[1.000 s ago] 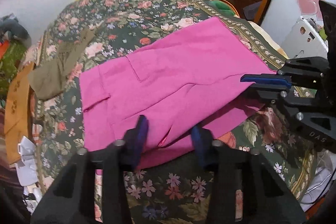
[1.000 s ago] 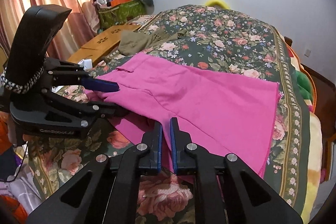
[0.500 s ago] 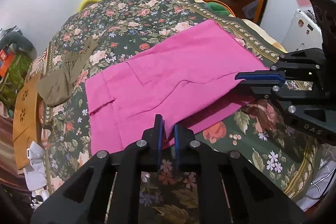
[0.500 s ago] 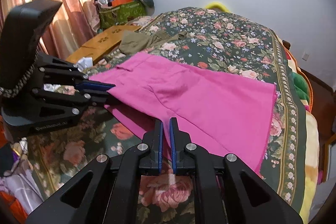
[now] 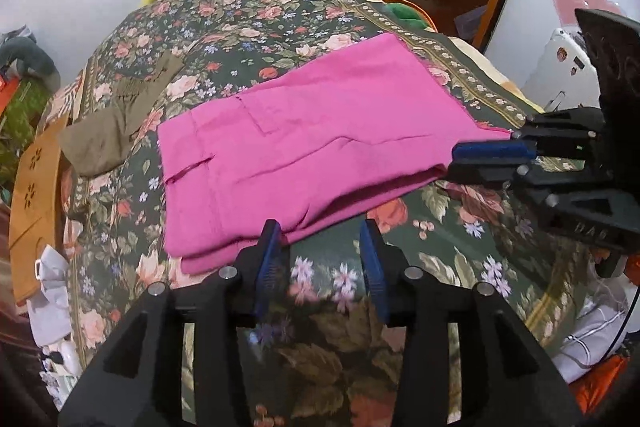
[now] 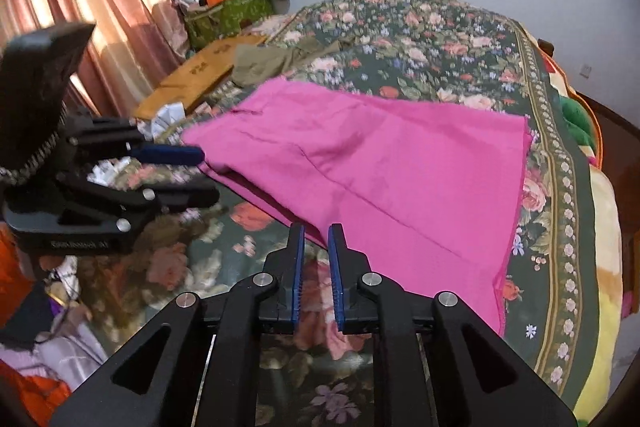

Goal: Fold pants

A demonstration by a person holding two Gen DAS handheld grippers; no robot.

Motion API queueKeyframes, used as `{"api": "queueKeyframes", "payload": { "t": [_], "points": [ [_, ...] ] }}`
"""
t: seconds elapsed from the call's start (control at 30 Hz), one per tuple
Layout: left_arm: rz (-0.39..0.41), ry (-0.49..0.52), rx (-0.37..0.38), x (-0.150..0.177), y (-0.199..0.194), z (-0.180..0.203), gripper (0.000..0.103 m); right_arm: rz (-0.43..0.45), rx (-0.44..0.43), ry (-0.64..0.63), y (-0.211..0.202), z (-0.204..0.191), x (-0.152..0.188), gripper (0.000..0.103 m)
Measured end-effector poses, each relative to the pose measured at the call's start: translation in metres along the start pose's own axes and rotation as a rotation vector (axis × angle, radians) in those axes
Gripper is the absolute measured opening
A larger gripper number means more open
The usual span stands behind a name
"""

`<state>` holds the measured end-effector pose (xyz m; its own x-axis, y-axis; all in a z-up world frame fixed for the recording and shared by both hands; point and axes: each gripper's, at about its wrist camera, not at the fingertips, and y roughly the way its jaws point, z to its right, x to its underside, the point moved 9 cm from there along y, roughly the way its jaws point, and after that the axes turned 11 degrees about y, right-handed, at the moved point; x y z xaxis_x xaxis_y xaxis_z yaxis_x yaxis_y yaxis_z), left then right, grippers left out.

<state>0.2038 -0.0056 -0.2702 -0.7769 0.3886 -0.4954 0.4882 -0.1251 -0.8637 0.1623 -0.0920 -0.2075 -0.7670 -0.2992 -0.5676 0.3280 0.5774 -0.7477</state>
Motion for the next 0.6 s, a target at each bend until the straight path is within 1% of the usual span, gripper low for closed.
{"api": "queueKeyframes", "payload": {
  "t": [0.07,0.13,0.2,0.3,0.37,0.43,0.53,0.6],
  "points": [
    [0.011,-0.037,0.014,0.0,-0.006,-0.007,0.041,0.024,-0.004,0.0,-0.004,-0.006,-0.007,0.019],
    [0.025,-0.079,0.027,-0.002,-0.01,-0.015,0.041,0.048,-0.014,0.003,-0.005,-0.011,-0.014,0.028],
    [0.035,-0.128,0.032,-0.004,-0.012,-0.027,0.041,0.063,-0.016,0.007,-0.002,-0.015,-0.021,0.029],
    [0.04,-0.202,0.024,-0.005,-0.01,-0.049,0.041,0.057,-0.02,0.034,0.01,-0.018,-0.028,0.029],
    [0.04,-0.249,0.003,-0.002,-0.007,-0.064,0.043,0.04,-0.028,0.064,0.019,-0.017,-0.029,0.029],
    [0.022,-0.289,-0.024,0.003,0.001,-0.076,0.049,0.018,-0.028,0.088,0.028,-0.015,-0.028,0.029],
    [-0.01,-0.329,-0.011,0.012,0.014,-0.083,0.054,-0.013,-0.008,0.101,0.039,-0.011,-0.024,0.029],
    [-0.021,-0.344,-0.002,0.018,0.02,-0.084,0.055,-0.044,0.005,0.103,0.045,-0.006,-0.017,0.029]
  ]
}}
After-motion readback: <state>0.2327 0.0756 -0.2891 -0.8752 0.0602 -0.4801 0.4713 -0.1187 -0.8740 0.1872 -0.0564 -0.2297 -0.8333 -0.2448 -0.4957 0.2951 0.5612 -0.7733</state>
